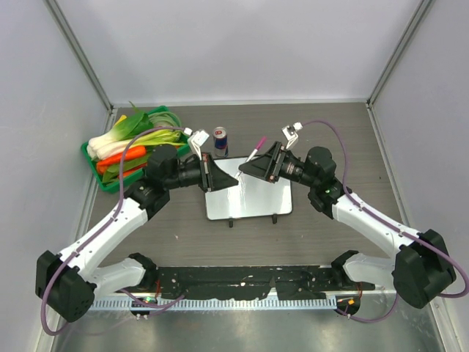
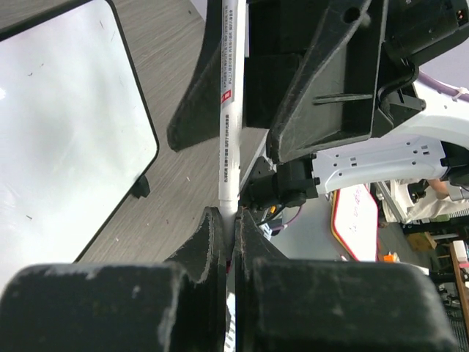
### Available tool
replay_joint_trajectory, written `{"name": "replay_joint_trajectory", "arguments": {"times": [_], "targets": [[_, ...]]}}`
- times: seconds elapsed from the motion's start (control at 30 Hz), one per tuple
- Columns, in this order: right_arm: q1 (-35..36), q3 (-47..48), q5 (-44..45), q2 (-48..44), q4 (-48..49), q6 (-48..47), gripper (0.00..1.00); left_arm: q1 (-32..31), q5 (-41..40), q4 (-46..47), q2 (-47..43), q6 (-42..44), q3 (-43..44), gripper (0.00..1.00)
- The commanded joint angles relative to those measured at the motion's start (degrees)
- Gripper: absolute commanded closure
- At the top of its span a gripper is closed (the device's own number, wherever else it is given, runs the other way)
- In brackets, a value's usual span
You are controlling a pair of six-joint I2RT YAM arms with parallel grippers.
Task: Write a sentence on the whiteboard
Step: Adjust the whiteboard marker.
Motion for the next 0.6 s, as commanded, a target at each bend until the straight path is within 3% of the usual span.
{"name": "replay_joint_trajectory", "arguments": {"times": [0.0, 0.1, 0.23, 0.4, 0.47, 0.57], "targets": [[-1.51, 4.50, -3.68, -0.27, -0.87, -3.70, 0.16, 0.04, 0.08, -3.25, -2.03, 3.15, 3.15, 1.00], [-2.22, 7.05, -3.95, -0.62, -7.26, -7.12, 0.06, 0.04, 1.31, -4.66, -2.30, 3.85, 3.94, 1.00], [-2.48, 10.31, -3.86, -1.50, -13.70, -12.83, 0.06, 0.04, 3.77, -6.07, -2.03, 5.26, 5.17, 1.00], [-2.48, 11.19, -9.64, -0.72, -11.17, -12.15, 0.06, 0.04, 6.49, -6.16, -2.12, 6.14, 6.22, 1.00], [-2.48, 10.49, -12.02, 0.16, -6.61, -10.22, 0.11, 0.04, 7.64, -5.37, -2.21, 6.05, 6.22, 1.00], [-2.48, 8.65, -15.28, 1.83, 1.21, -4.17, 0.27, 0.13, 8.17, -5.02, -2.47, 5.96, 6.31, 1.00]]}}
